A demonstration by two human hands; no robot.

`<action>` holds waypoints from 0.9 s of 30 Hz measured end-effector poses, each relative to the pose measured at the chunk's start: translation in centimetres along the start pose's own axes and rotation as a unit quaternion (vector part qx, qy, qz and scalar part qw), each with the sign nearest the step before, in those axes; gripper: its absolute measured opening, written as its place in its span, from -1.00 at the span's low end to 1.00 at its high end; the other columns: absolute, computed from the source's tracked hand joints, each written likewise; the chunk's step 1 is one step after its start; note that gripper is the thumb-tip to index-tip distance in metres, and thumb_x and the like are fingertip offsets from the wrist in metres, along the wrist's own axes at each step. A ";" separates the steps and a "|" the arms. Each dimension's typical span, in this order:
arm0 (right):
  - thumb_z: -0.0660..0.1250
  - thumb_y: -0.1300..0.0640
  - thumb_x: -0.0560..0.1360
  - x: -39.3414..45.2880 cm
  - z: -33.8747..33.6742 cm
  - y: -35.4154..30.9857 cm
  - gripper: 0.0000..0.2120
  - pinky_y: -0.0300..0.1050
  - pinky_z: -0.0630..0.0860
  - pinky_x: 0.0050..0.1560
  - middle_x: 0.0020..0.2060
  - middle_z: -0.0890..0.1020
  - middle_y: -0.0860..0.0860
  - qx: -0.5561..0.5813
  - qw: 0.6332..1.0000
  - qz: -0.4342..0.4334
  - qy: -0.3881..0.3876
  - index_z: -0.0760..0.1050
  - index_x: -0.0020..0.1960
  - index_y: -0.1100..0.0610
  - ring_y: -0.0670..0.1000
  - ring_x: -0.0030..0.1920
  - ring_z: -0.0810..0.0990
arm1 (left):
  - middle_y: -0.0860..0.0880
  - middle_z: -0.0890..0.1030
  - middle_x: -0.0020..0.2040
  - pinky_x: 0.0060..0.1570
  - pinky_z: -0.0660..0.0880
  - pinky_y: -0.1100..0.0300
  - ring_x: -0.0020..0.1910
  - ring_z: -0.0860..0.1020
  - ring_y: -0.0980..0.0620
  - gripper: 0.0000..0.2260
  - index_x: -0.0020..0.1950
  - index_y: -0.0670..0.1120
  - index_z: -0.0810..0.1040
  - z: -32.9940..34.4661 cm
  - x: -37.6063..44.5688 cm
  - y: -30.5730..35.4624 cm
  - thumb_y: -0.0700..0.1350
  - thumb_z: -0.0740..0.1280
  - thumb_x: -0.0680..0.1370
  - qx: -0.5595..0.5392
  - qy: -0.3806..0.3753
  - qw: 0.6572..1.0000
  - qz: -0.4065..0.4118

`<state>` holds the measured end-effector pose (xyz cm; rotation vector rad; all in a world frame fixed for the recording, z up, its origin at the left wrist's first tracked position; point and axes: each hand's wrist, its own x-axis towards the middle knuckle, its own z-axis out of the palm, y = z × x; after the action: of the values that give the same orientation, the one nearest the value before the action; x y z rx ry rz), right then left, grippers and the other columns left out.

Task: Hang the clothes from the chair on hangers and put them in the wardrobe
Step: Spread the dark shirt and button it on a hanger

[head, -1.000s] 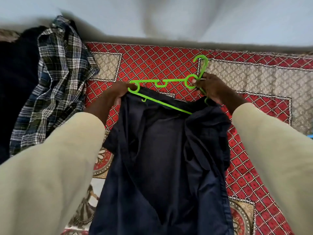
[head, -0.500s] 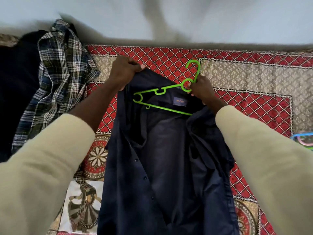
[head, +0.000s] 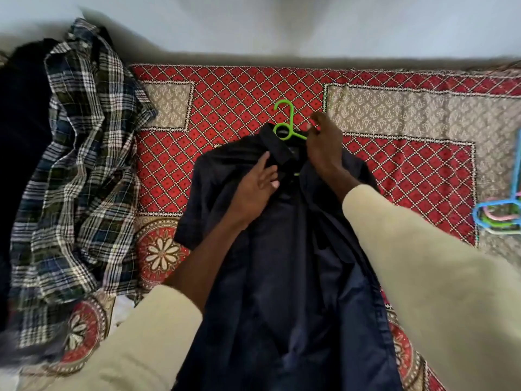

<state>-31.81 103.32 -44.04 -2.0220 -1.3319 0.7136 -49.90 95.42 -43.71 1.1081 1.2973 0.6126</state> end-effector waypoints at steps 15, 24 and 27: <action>0.23 0.28 0.54 -35.2 -0.2 6.5 -0.86 0.08 0.49 -0.01 -0.04 0.62 0.25 -0.106 0.976 0.071 -0.178 0.54 0.03 0.27 0.30 0.00 0.58 | -0.18 0.52 0.15 0.14 0.42 -0.06 0.17 0.49 -0.22 -0.64 0.12 -0.14 0.50 4.0 -21.7 -12.1 0.04 0.45 0.45 0.383 0.150 0.883 -0.224; 0.29 0.00 0.56 -44.0 3.9 5.7 -0.68 0.08 0.41 0.21 0.20 0.50 0.18 -0.228 0.928 0.159 -0.247 0.47 0.23 0.17 0.24 0.21 0.49 | -0.21 0.58 0.08 0.05 0.48 -0.06 0.08 0.55 -0.25 -0.65 0.09 -0.12 0.52 -1.0 -28.4 -16.7 -0.18 0.18 0.33 0.329 0.051 0.929 -0.164; 0.20 0.08 0.59 -46.4 2.6 5.0 -0.78 0.04 0.42 0.07 0.10 0.59 0.22 -0.064 0.947 0.268 -0.166 0.48 0.10 0.19 0.26 0.13 0.53 | -0.20 0.53 0.15 0.14 0.47 -0.08 0.13 0.52 -0.22 -0.65 0.17 -0.15 0.53 -2.1 -30.2 -17.3 -0.21 0.22 0.40 0.289 0.167 0.931 -0.149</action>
<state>-46.86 59.06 -44.51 -2.4836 -1.0112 1.2869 -62.38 62.88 -45.70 1.2706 1.9813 0.1871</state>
